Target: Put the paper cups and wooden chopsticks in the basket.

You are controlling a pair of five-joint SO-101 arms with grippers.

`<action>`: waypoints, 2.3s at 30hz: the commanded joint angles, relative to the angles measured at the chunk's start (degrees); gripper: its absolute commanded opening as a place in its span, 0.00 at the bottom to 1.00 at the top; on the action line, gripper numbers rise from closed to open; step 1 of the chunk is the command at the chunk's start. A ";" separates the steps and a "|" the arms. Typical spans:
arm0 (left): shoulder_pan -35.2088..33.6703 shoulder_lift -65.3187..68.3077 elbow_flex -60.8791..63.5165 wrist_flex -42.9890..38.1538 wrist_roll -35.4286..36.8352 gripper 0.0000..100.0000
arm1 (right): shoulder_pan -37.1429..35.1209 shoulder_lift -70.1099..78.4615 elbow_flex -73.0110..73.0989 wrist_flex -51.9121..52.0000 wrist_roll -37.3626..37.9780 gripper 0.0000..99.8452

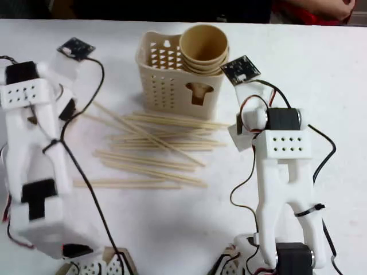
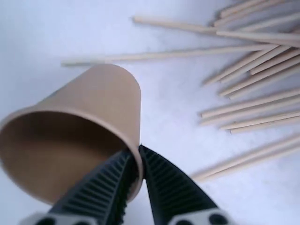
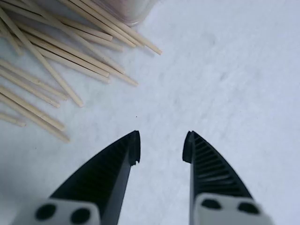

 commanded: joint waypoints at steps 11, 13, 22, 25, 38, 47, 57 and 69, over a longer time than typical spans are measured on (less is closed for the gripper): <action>16.66 -29.93 -4.75 -0.35 5.45 0.02 | 6.29 -1.71 -0.62 -3.91 -0.70 0.16; 19.12 -29.14 -7.47 -0.35 6.68 0.02 | 7.25 -1.63 -0.62 -4.70 -0.97 0.16; 29.41 -20.97 -22.33 1.23 7.21 0.02 | 11.47 -1.63 -0.44 -8.75 -7.30 0.16; 32.04 -17.10 -26.29 1.49 7.12 0.02 | 11.65 -1.54 -0.35 -9.45 -9.05 0.16; 43.91 -6.02 -39.47 0.97 7.03 0.03 | 11.56 -1.54 -0.35 -9.45 -9.58 0.16; 44.97 0.40 -43.16 2.73 6.51 0.03 | 11.56 -1.54 -0.35 -9.45 -9.58 0.16; 47.34 0.57 -42.81 3.43 3.78 0.10 | 11.56 -1.54 -0.35 -9.27 -9.41 0.16; 46.81 0.57 -42.81 -1.05 4.22 0.11 | 11.47 -1.54 -0.35 -9.19 -9.32 0.16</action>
